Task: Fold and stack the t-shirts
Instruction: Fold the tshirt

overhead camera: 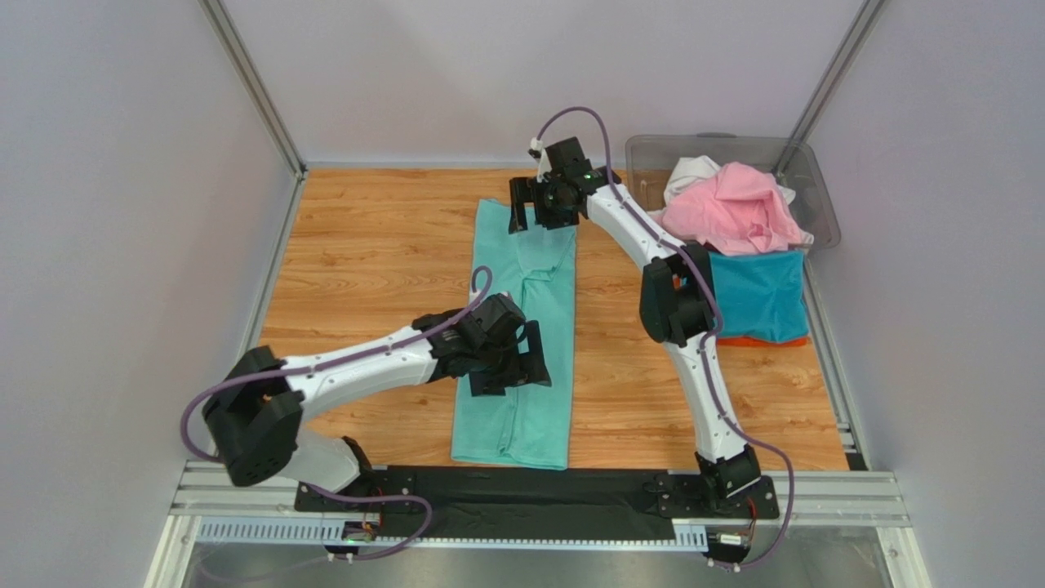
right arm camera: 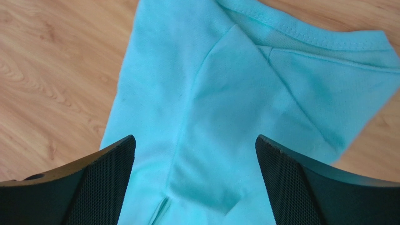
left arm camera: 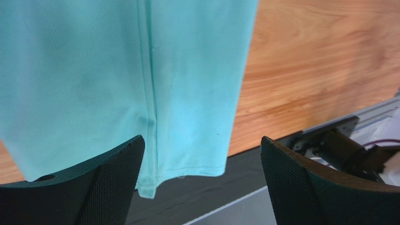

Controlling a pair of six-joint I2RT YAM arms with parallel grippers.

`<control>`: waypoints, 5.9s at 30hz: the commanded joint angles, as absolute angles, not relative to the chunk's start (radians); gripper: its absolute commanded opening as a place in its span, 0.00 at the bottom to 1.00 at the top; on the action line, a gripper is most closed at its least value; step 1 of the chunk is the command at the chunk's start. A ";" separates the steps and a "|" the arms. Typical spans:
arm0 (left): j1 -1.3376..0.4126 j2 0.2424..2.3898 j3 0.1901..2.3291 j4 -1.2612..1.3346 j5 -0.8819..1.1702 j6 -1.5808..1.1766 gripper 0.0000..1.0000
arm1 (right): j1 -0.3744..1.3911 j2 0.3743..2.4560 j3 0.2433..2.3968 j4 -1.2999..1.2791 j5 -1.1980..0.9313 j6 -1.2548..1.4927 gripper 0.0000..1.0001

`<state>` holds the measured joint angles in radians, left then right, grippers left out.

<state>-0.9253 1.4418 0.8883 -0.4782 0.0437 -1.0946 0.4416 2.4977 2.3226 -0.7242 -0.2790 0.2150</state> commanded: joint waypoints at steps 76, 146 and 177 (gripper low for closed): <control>-0.962 0.849 0.621 -0.712 -0.130 -1.040 0.00 | 1.215 1.266 0.913 -0.649 0.239 0.574 0.02; -0.377 1.304 0.789 -0.442 0.170 -0.703 0.99 | 0.614 1.375 0.895 -0.378 -0.210 0.508 1.00; -0.376 1.548 0.742 -0.337 0.221 -0.713 0.05 | 0.641 1.661 0.881 -0.275 -0.207 0.511 0.32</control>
<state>-0.3779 1.5692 0.7723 -0.3176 0.2371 -0.7155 0.6346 1.6299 0.8524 -0.3111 -0.2264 0.5133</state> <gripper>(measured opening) 0.073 0.348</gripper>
